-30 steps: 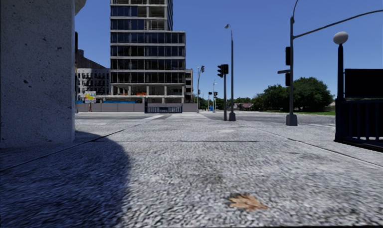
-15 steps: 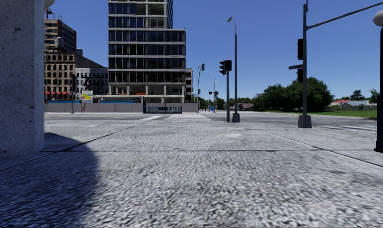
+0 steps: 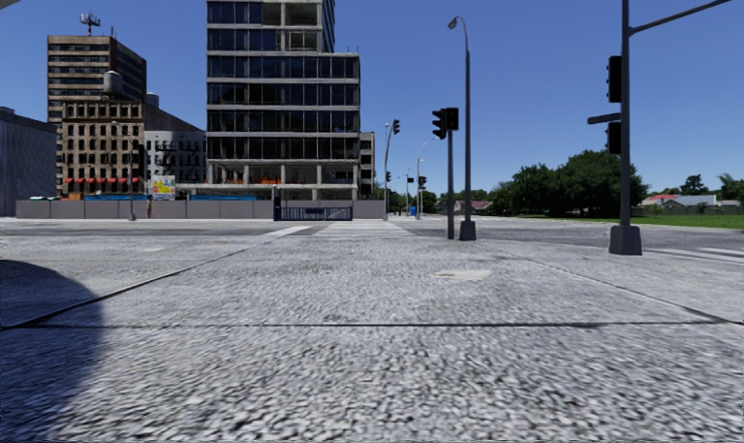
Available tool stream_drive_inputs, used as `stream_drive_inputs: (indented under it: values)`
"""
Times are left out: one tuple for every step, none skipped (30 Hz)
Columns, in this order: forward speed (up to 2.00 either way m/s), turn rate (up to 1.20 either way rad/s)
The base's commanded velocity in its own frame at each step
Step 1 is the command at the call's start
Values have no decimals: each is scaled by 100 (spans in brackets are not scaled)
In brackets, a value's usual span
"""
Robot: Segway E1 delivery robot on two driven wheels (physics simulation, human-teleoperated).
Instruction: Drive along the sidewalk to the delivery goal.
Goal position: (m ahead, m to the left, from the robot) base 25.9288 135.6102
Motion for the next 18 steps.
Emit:
stream_drive_inputs:
  values:
    - [200, 0]
    - [200, 0]
    - [200, 0]
    - [200, 0]
    - [200, 0]
    - [200, 0]
    - [200, 0]
    - [200, 0]
    - [200, 0]
    - [200, 0]
    - [200, 0]
    - [200, 0]
    - [200, 0]
    - [200, 0]
    - [200, 0]
    - [200, 0]
    - [200, 0]
    - [200, 0]
